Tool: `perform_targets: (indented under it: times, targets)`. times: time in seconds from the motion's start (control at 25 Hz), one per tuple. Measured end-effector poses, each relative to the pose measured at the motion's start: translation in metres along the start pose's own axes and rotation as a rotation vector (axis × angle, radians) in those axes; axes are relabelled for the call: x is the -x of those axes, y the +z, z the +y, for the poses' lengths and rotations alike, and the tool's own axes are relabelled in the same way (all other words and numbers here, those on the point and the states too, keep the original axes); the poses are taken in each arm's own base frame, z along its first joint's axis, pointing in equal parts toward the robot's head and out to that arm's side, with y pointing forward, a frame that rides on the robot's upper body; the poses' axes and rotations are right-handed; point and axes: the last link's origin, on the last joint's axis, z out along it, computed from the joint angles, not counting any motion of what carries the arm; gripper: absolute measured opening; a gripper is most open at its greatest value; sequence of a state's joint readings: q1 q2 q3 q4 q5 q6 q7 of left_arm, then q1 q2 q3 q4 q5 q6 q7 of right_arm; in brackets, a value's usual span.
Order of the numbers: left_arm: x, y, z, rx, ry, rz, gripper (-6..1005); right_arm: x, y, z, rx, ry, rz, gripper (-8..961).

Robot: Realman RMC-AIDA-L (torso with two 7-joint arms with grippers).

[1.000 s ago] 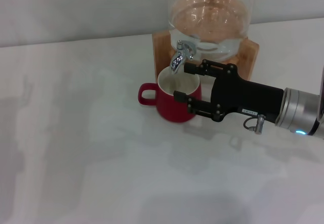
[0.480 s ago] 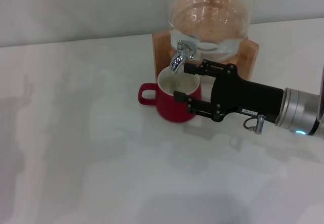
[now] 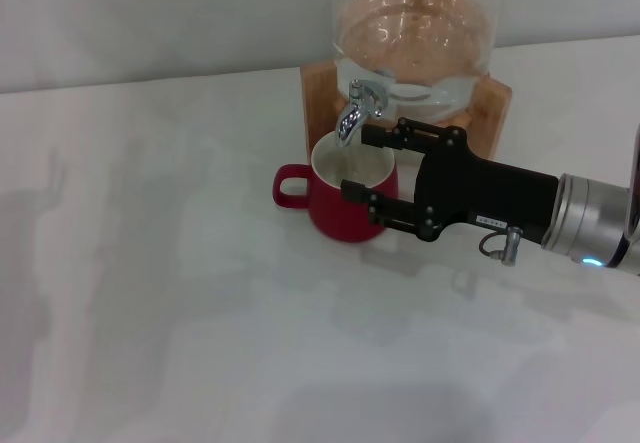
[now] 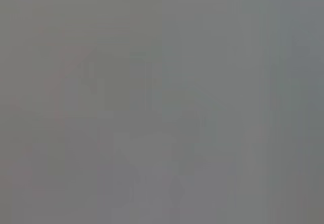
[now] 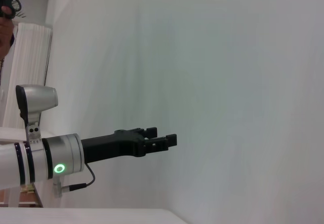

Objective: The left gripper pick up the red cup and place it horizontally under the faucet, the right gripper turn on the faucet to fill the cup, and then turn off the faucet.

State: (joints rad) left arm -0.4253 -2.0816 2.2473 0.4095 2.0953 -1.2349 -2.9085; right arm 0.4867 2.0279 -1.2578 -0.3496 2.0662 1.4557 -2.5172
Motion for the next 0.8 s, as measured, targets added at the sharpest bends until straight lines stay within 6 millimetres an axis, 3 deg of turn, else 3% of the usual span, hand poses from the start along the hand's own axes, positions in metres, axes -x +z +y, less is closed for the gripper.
perform_targets:
  times: [0.8]
  targets:
    - [-0.0002, 0.0004, 0.0003, 0.001, 0.0, 0.001, 837, 0.0015, 0.0085, -0.0085, -0.013, -0.015, 0.014, 644]
